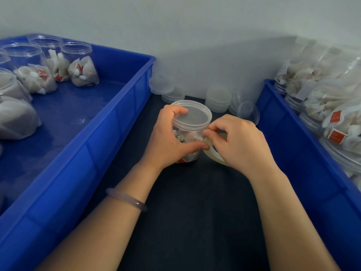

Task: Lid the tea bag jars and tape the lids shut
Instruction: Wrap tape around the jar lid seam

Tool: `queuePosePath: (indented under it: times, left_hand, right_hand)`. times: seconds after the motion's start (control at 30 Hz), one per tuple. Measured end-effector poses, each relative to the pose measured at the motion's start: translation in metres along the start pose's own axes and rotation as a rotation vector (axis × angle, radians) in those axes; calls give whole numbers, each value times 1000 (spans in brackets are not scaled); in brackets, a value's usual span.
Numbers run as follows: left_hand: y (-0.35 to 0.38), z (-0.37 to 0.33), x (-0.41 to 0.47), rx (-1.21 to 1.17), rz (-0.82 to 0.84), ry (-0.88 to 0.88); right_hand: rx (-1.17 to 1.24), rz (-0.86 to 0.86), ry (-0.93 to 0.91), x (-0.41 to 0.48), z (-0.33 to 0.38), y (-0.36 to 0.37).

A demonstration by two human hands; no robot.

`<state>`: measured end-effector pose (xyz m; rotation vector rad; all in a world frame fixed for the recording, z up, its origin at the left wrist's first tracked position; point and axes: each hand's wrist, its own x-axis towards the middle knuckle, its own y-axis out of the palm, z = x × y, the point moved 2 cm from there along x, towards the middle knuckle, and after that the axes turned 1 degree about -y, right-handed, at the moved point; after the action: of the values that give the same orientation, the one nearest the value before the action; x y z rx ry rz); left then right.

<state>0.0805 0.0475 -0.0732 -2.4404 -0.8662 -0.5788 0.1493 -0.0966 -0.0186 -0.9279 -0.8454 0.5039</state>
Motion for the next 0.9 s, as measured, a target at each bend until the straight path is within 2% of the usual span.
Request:
queuePosePath:
  times: [0.2,0.43,0.73,0.9]
  left_hand:
    - [0,-2,-1,-19,-46,16]
    - [0,-5,-1,0,-66,20]
    - [0,-4,0,1,-30,-27]
    - [-1,-4,0,15,-11,-24]
  right_hand:
    - [-59,-46,25,1,1,2]
    - [54,-48,106,1,-5,0]
    - [64,37,-26,-2,-4,-1]
    - [72,6,-15,-2,-4,0]
